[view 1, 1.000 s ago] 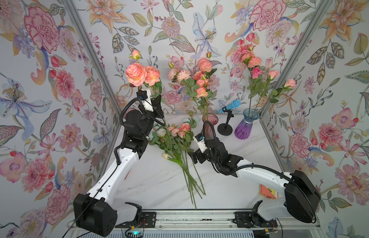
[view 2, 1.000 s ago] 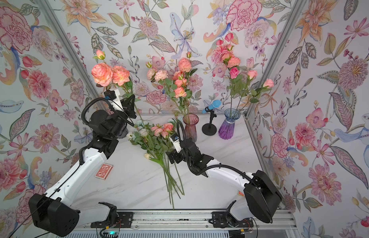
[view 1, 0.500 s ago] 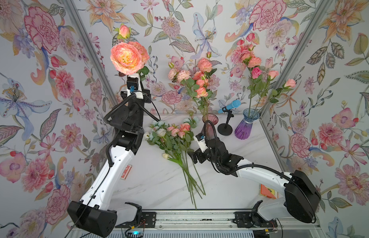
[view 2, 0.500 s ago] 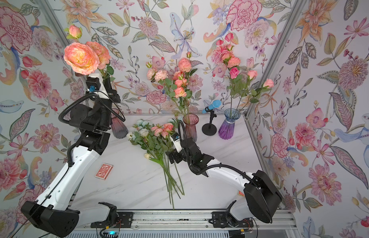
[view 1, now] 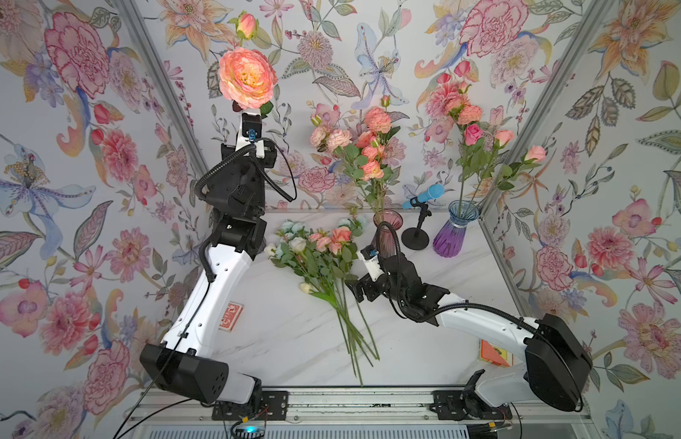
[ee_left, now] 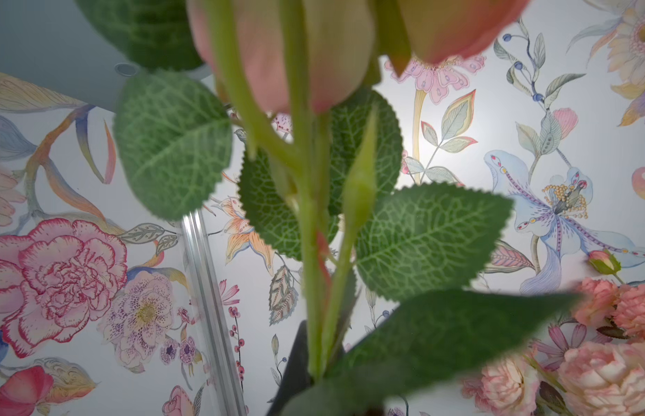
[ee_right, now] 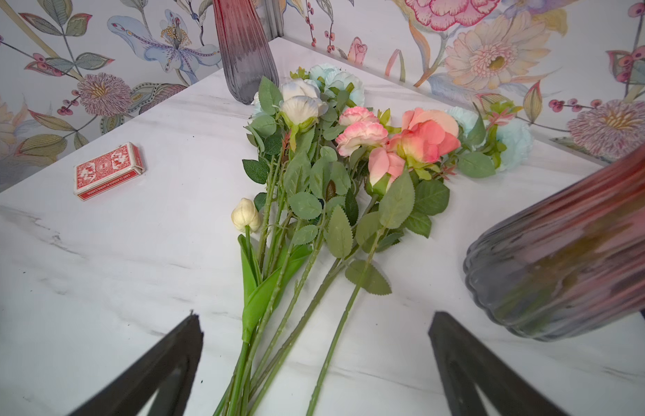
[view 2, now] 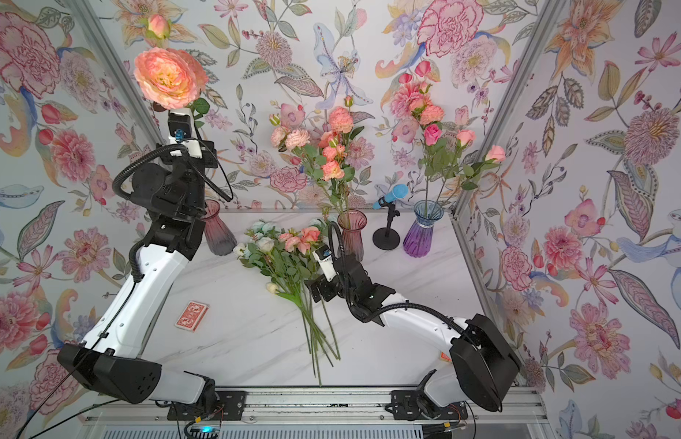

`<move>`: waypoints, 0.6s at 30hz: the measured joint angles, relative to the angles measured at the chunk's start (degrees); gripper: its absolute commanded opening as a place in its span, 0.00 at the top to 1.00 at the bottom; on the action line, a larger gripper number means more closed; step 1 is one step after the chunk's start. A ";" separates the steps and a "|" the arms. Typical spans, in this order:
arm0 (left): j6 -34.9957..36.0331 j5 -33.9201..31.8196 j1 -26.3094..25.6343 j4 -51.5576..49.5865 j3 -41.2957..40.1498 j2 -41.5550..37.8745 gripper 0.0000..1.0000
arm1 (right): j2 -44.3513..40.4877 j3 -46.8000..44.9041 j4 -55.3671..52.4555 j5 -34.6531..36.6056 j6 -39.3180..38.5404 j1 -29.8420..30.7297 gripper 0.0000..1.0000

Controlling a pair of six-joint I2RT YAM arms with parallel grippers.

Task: Place the pink flowers into the vase
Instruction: Place the flower in the vase.

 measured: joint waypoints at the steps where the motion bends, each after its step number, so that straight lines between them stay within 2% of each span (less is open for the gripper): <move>1: -0.37 -0.07 0.46 -0.37 0.15 0.50 1.00 | 0.00 0.00 0.02 -0.20 0.04 -0.11 0.01; 7: -2.82 -0.09 3.45 -1.49 1.05 2.36 1.00 | 0.07 -0.81 0.90 -0.94 0.66 -0.74 0.01; 18: -6.14 1.07 5.09 -1.64 3.17 4.00 1.00 | 2.71 -1.03 2.71 -2.73 1.49 -1.88 0.00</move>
